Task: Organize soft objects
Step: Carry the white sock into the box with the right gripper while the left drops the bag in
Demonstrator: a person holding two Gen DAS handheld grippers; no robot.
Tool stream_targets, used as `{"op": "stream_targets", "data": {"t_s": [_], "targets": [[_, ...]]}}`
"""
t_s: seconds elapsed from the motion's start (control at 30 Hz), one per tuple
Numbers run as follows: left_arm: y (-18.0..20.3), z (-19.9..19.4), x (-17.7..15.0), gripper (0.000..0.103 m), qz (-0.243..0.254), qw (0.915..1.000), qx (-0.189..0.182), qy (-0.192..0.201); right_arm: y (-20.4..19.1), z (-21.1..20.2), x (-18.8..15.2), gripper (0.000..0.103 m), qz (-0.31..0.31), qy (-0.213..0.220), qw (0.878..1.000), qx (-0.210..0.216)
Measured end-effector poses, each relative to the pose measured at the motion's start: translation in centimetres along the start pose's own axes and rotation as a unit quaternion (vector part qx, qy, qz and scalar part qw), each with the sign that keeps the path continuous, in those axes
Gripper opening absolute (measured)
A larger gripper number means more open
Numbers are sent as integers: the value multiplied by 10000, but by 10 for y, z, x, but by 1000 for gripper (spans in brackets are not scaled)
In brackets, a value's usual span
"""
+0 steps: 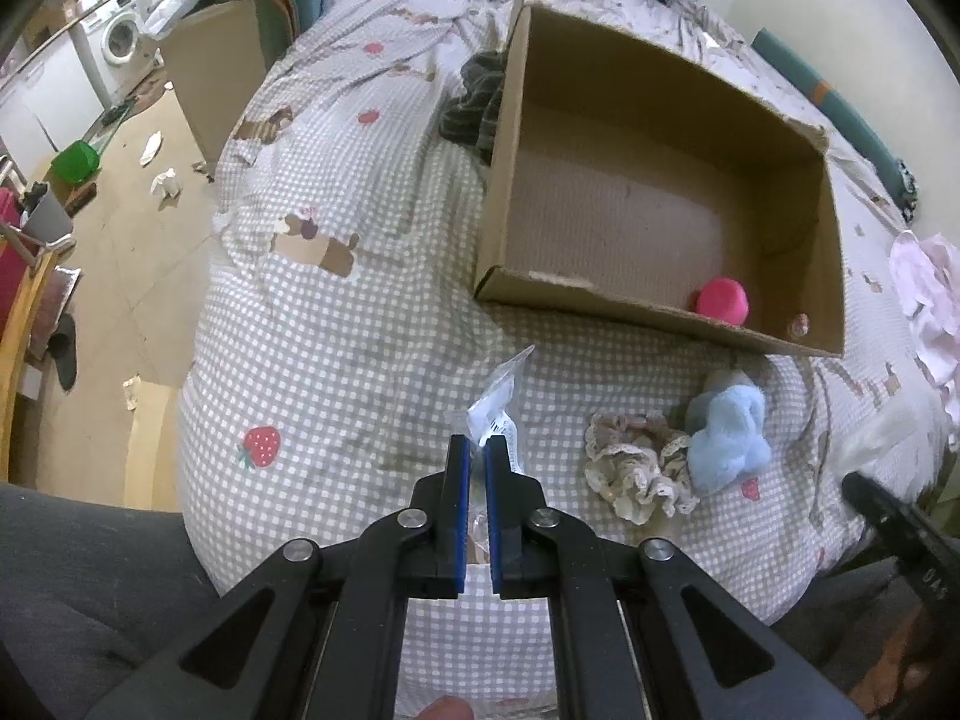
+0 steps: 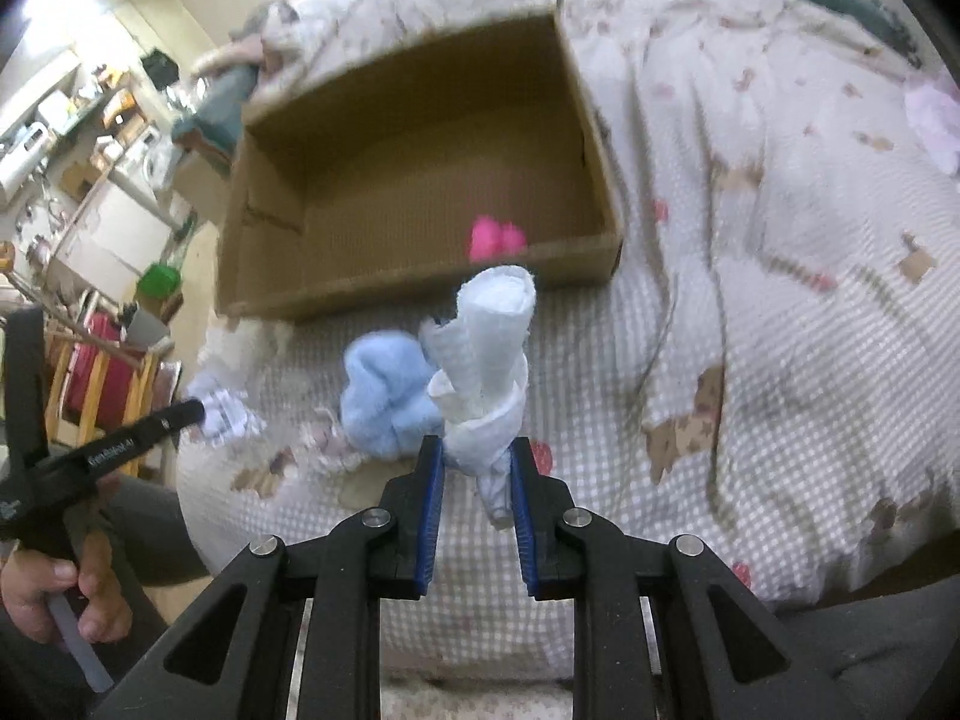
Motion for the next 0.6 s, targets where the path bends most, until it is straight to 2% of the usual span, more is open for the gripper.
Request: {"op": "stream_targets", "data": {"t_s": [0.1, 0.33, 0.6], "targets": [[0, -12, 3, 5, -17, 9999, -21, 150, -2, -18, 4, 23, 17, 389, 9992, 42], [8, -57, 13, 5, 81, 9974, 16, 709, -6, -53, 9, 23, -10, 668, 9975, 236], [17, -83, 38, 5, 307, 9951, -73, 939, -27, -70, 33, 23, -121, 1002, 9937, 494]]}}
Point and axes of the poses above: each gripper's, at about its wrist camera, not at the fingertips, and z roughly the way its jaws point, y to its right, x to its top, the point moved 1 cm from there along z, roughly the way its jaws point, and after that the axes turned 8 degrees about z, right-handed, at the moved point
